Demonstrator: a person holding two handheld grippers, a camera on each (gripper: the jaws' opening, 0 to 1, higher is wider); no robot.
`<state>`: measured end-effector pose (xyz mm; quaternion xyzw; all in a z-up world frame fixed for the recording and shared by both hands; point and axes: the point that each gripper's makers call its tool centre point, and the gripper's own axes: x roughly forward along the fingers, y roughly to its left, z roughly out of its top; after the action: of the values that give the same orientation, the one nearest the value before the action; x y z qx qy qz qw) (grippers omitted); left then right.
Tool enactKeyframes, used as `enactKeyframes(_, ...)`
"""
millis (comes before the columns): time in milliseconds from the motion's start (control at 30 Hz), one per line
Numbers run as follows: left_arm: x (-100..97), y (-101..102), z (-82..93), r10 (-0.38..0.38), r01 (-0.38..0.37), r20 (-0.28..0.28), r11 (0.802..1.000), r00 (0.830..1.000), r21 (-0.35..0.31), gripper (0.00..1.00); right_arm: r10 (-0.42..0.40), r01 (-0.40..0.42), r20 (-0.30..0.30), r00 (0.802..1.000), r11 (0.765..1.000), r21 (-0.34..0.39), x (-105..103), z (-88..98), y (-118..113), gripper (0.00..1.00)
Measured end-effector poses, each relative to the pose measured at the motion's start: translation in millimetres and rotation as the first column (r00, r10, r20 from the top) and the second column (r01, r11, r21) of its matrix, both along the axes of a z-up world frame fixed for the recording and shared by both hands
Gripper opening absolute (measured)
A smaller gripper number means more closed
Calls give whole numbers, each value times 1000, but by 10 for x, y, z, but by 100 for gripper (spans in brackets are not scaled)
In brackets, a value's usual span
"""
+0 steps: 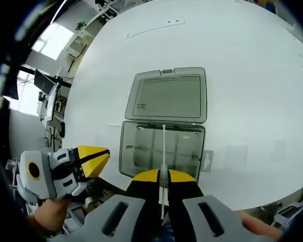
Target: Insert the divider into the dual guide fixture by aligning both edges with the guide slots and pushing it downward to the bottom, including one-sided entry, uneven engagement, binding, and posture correction.
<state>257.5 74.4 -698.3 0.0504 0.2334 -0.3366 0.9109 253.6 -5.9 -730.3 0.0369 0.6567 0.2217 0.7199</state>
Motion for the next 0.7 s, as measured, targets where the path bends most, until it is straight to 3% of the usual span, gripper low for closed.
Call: enactKeyframes(700, -1, 13, -21, 16, -15, -5, 1000, 1000, 1, 0, -15, 15, -46, 999, 1000, 9, 2, -138, 47, 0)
